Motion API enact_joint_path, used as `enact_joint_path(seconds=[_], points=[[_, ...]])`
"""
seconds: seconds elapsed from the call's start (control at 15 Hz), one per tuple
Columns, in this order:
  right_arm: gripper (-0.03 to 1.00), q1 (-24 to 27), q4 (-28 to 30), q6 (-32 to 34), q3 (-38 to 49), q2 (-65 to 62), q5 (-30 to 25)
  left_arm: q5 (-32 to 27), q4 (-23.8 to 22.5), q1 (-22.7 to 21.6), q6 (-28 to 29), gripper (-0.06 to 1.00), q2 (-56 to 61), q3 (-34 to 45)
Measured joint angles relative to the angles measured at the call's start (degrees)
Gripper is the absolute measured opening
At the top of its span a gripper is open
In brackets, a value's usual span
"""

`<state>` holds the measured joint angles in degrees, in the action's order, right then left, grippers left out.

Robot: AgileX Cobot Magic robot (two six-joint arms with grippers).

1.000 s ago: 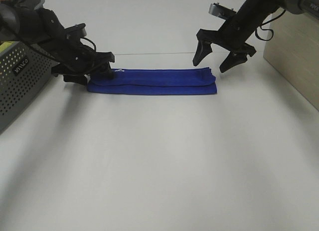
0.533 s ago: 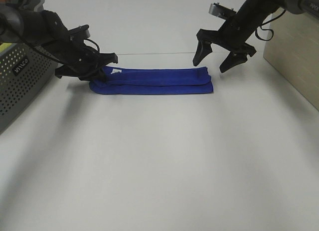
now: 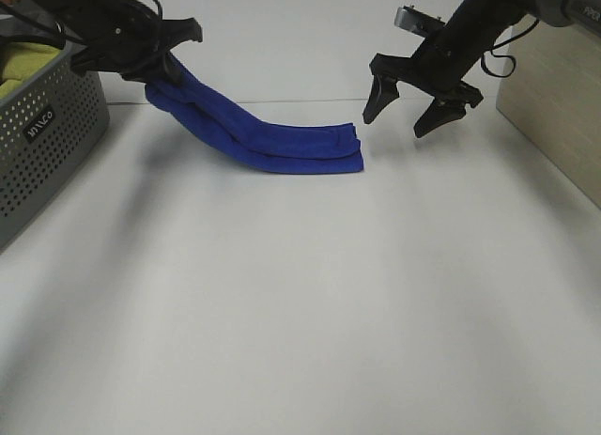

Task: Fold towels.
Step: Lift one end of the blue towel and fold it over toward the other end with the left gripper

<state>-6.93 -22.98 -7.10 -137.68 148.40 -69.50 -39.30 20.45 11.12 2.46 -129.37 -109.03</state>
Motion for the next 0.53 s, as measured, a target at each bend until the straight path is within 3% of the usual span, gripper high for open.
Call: enact_joint_path(seconds=[0.2, 0.4, 0.53], points=[[0.82, 0.0, -0.2, 0.0, 0.0, 0.0, 0.0, 0.3, 5.3, 4.6, 1.9, 0.08, -0.6, -2.3], [0.82, 0.0, -0.3, 0.0, 0.0, 0.0, 0.0, 5.7, 7.3, 9.5, 5.2, 0.08, -3.4, -2.5], [0.82, 0.0, -0.7, 0.0, 0.0, 0.0, 0.0, 10.9, 8.9, 11.6, 7.8, 0.14, -5.2, -2.5]])
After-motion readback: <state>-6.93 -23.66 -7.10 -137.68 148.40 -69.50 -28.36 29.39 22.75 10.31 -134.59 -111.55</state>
